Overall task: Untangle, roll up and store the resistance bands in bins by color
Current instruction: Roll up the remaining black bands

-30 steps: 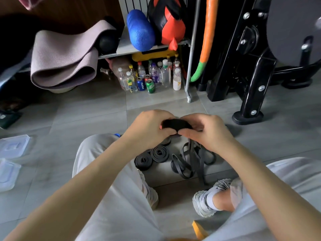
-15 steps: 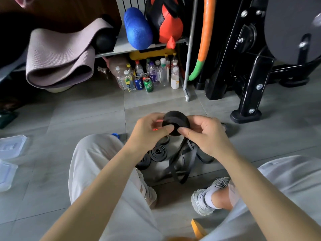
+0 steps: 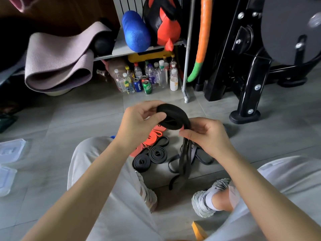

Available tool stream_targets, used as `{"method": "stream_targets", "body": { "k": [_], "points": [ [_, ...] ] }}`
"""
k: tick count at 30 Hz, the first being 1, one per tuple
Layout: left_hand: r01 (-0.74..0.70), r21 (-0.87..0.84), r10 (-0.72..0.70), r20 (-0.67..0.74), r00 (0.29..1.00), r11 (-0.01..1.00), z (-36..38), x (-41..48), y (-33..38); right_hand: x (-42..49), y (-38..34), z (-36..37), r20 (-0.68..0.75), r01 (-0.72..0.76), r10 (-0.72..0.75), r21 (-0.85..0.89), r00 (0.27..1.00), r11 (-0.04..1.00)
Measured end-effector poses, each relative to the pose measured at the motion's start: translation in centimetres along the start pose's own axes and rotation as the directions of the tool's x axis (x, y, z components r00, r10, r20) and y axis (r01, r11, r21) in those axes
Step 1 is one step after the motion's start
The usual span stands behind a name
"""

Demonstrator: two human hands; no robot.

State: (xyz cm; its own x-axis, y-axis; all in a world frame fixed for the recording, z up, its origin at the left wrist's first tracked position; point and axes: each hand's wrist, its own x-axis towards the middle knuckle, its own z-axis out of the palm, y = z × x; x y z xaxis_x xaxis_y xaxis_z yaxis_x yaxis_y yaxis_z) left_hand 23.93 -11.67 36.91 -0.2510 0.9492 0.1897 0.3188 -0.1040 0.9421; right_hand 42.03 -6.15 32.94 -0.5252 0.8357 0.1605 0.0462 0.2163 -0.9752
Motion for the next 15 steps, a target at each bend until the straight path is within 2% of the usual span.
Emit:
{"method": "stream_targets", "body": {
  "k": [2, 4, 6, 7, 8, 9, 10, 11, 12, 14, 15],
  "points": [
    [0.082, -0.264, -0.097, -0.043, 0.994, 0.961, 0.9, -0.5, -0.6, -0.1, -0.3, 0.4, -0.045, 0.033, -0.029, 0.094, 0.999, 0.995],
    [0.186, -0.488, -0.219, -0.012, 0.976, 0.853, 2.1, -1.2, -1.1, -0.2, -0.3, 0.7, -0.106, 0.050, -0.035, 0.141, 0.994, 0.989],
    [0.295, -0.593, -0.320, 0.065, 0.945, 0.749, 2.8, -1.6, -1.5, -0.3, -0.2, 0.8, -0.141, 0.037, -0.021, 0.114, 0.990, 0.993],
    [0.338, -0.569, -0.351, 0.091, 0.932, 0.750, 2.7, -1.7, -1.6, -0.3, -0.2, 0.6, -0.127, 0.022, -0.011, 0.089, 0.992, 0.996],
    [0.345, -0.455, -0.346, 0.085, 0.934, 0.821, 2.4, -1.6, -1.5, -0.3, -0.1, 0.3, -0.102, 0.006, -0.001, 0.047, 0.995, 0.999],
    [0.296, -0.240, -0.290, 0.063, 0.955, 0.924, 1.9, -1.4, -1.6, -0.3, -0.1, 0.0, -0.072, -0.016, 0.016, -0.007, 0.997, 1.000],
    [0.189, 0.026, -0.191, 0.067, 0.979, 0.982, 1.3, -1.1, -1.5, -0.1, -0.1, -0.4, -0.042, -0.034, 0.031, -0.089, 0.999, 0.995],
    [0.066, 0.263, -0.099, 0.115, 0.988, 0.963, 0.8, -0.9, -1.2, 0.0, -0.1, -0.6, -0.007, -0.038, 0.037, -0.192, 0.999, 0.981],
    [-0.045, 0.427, -0.042, 0.191, 0.981, 0.903, 0.5, -0.5, -0.7, 0.2, -0.2, -0.6, 0.030, -0.020, 0.031, -0.312, 0.999, 0.950],
    [-0.220, 0.593, -0.007, 0.356, 0.935, 0.775, 0.6, 0.0, 0.5, 0.5, -0.7, -0.4, 0.103, 0.057, -0.007, -0.492, 0.995, 0.869],
    [-0.289, 0.641, -0.007, 0.417, 0.909, 0.711, 0.7, 0.3, 1.1, 0.6, -0.8, -0.2, 0.124, 0.094, -0.033, -0.528, 0.992, 0.844]
  ]
}}
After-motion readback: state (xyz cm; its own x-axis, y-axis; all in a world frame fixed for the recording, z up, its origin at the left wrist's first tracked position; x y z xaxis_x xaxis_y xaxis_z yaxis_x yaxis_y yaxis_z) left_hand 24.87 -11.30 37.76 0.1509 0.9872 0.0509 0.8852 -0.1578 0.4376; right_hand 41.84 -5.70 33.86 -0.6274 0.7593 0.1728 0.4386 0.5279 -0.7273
